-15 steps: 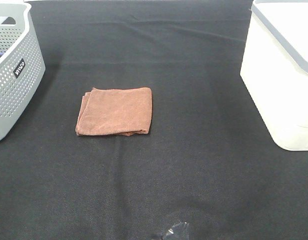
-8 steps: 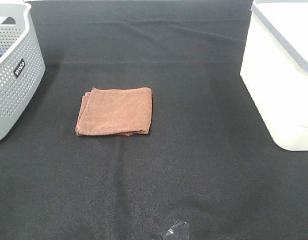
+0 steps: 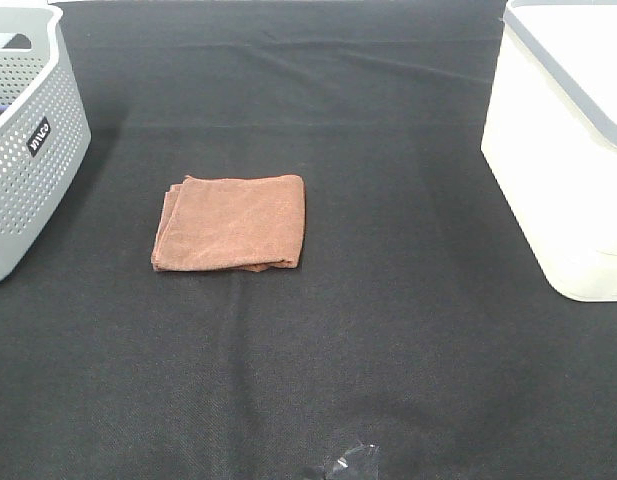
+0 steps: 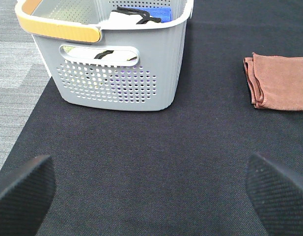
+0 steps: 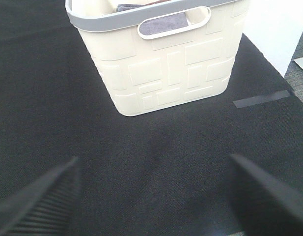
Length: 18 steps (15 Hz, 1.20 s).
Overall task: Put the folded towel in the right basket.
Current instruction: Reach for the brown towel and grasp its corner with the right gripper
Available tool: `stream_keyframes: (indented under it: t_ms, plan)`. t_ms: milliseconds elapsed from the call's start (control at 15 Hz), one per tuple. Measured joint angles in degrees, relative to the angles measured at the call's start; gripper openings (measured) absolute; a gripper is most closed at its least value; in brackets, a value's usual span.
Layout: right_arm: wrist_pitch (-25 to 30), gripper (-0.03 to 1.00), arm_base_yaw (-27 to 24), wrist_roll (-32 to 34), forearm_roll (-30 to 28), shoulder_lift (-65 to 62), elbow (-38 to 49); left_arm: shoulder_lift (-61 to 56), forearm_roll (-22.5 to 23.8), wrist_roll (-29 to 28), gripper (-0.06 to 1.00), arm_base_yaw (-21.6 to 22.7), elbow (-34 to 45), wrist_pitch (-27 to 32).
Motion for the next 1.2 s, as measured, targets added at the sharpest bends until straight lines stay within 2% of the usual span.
stream_keyframes:
  t_ms: [67,333,1200]
  plan:
    - [0.00,0.90,0.00,0.00,0.00,0.00,0.00,0.00,0.00,0.00,0.98,0.00,0.00,0.00]
    - [0.00,0.97,0.00,-1.38,0.00,0.00,0.00,0.00,0.00,0.00,0.98,0.00,0.00,0.00]
    - [-0.11,0.98,0.00,-3.15,0.57,0.00,0.00,0.00,0.00,0.00,0.98,0.00,0.00,0.00]
